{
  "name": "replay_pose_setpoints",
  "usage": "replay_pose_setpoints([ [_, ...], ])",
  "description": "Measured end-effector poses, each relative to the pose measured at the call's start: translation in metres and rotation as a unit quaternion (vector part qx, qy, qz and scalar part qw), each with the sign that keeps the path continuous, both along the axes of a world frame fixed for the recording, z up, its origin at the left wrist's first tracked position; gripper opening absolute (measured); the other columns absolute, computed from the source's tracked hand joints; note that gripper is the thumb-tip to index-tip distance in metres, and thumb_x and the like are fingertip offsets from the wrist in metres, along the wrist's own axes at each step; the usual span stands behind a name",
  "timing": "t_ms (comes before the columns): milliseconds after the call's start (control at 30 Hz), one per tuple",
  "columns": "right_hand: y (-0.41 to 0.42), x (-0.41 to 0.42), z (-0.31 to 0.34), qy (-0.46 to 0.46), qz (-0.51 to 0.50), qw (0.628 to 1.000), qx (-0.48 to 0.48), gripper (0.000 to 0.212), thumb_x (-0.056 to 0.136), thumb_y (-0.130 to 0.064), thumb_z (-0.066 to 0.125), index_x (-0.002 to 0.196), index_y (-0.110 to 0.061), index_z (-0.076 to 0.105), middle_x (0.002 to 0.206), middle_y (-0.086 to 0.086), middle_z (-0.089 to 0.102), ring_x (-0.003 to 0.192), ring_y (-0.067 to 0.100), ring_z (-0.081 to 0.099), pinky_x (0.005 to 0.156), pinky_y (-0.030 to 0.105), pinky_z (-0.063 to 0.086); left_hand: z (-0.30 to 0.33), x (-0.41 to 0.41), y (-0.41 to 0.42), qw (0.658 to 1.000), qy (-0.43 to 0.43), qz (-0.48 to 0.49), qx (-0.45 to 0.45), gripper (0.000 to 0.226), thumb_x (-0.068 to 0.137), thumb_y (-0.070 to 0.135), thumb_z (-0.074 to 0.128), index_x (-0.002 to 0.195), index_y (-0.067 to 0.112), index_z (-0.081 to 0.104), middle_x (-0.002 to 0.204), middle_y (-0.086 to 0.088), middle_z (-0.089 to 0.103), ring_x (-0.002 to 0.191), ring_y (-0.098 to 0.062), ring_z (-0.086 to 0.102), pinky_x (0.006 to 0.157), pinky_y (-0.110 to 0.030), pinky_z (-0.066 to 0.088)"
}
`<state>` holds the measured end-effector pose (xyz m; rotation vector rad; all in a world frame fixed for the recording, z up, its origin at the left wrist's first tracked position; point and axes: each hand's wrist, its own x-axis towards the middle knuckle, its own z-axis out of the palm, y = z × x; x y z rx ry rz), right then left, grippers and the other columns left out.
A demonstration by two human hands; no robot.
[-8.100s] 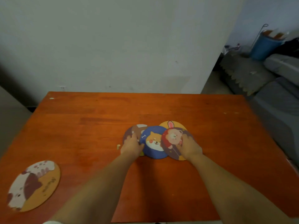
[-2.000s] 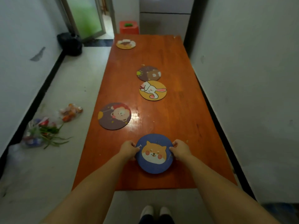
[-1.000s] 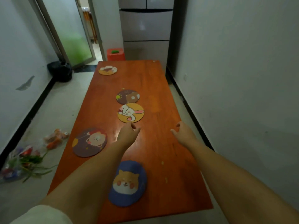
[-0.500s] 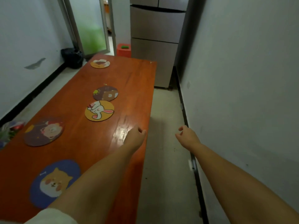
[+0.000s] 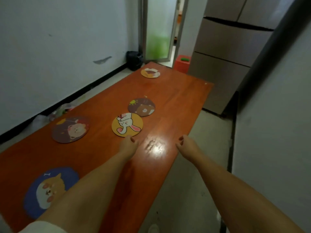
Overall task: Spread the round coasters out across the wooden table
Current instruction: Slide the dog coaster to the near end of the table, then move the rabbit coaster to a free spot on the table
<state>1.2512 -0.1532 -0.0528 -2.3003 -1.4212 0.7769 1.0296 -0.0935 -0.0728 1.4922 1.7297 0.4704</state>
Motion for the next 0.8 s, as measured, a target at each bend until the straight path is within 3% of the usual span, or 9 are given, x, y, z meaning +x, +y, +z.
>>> replay_pose_setpoints([
  [100,0.045,0.006,-0.006,0.002,0.026,0.999,-0.030,0.040,0.093,-0.027,0.055,0.128,-0.006,0.052,0.119,0.017,0.065,0.108,0.032,0.062,0.086,0.033,0.046,0.001,-0.003,0.020,0.999,0.017,0.031,-0.008,0.013,0.094,0.022,0.054,0.085,0.014,0.048,0.087,-0.006,0.053,0.084,-0.026,0.049,0.072,-0.031,0.038],
  [200,0.089,-0.004,-0.009,0.010,0.075,0.996,-0.035,0.039,0.093,-0.025,0.055,0.127,-0.005,0.052,0.123,0.017,0.062,0.109,0.032,0.060,0.084,0.031,0.044,0.006,-0.017,0.038,0.997,0.027,0.070,-0.013,0.006,0.094,0.023,0.053,0.097,0.019,0.049,0.096,-0.008,0.056,0.090,-0.030,0.056,0.073,-0.032,0.040],
  [300,0.132,-0.021,-0.011,0.027,0.140,0.989,-0.041,0.039,0.094,-0.023,0.054,0.129,-0.005,0.051,0.123,0.017,0.061,0.099,0.030,0.060,0.077,0.029,0.040,0.002,-0.033,0.054,0.987,0.035,0.155,-0.038,0.012,0.094,0.023,0.052,0.090,0.012,0.052,0.093,-0.009,0.057,0.082,-0.025,0.053,0.068,-0.031,0.039],
  [433,0.186,-0.036,-0.018,0.033,0.212,0.975,-0.051,0.038,0.094,-0.019,0.053,0.128,-0.004,0.054,0.126,0.019,0.061,0.110,0.034,0.059,0.080,0.032,0.043,-0.008,-0.036,0.074,0.965,0.050,0.242,-0.090,0.017,0.094,0.026,0.053,0.085,0.012,0.051,0.091,-0.006,0.055,0.083,-0.022,0.052,0.069,-0.031,0.041],
  [533,0.226,-0.043,-0.028,0.014,0.291,0.955,-0.057,0.028,0.093,-0.017,0.053,0.112,0.003,0.059,0.110,0.023,0.066,0.094,0.036,0.060,0.071,0.037,0.043,-0.018,-0.030,0.084,0.942,0.034,0.304,-0.138,0.030,0.095,0.025,0.051,0.069,0.011,0.047,0.084,-0.008,0.053,0.079,-0.025,0.053,0.071,-0.034,0.045],
  [667,0.276,-0.059,-0.035,-0.006,0.370,0.927,-0.054,0.016,0.091,-0.013,0.053,0.084,-0.001,0.061,0.080,0.016,0.061,0.082,0.036,0.054,0.065,0.031,0.034,-0.028,-0.019,0.092,0.900,0.014,0.397,-0.179,0.026,0.096,0.023,0.051,0.075,0.006,0.052,0.082,-0.011,0.056,0.077,-0.028,0.055,0.069,-0.034,0.047],
  [733,0.295,-0.067,-0.041,-0.007,0.385,0.920,-0.067,0.022,0.094,-0.017,0.052,0.104,0.001,0.061,0.101,0.022,0.065,0.090,0.038,0.058,0.069,0.033,0.038,-0.032,-0.015,0.098,0.881,-0.005,0.436,-0.186,0.032,0.095,0.022,0.051,0.068,0.006,0.050,0.079,-0.014,0.058,0.076,-0.029,0.058,0.064,-0.031,0.045],
  [800,0.305,-0.076,-0.049,-0.010,0.392,0.916,-0.088,0.033,0.096,-0.019,0.050,0.123,0.001,0.052,0.121,0.024,0.059,0.105,0.040,0.058,0.078,0.039,0.045,-0.032,-0.010,0.104,0.868,-0.014,0.458,-0.192,0.030,0.093,0.024,0.053,0.076,0.001,0.062,0.080,-0.019,0.065,0.084,-0.035,0.066,0.057,-0.029,0.043],
])
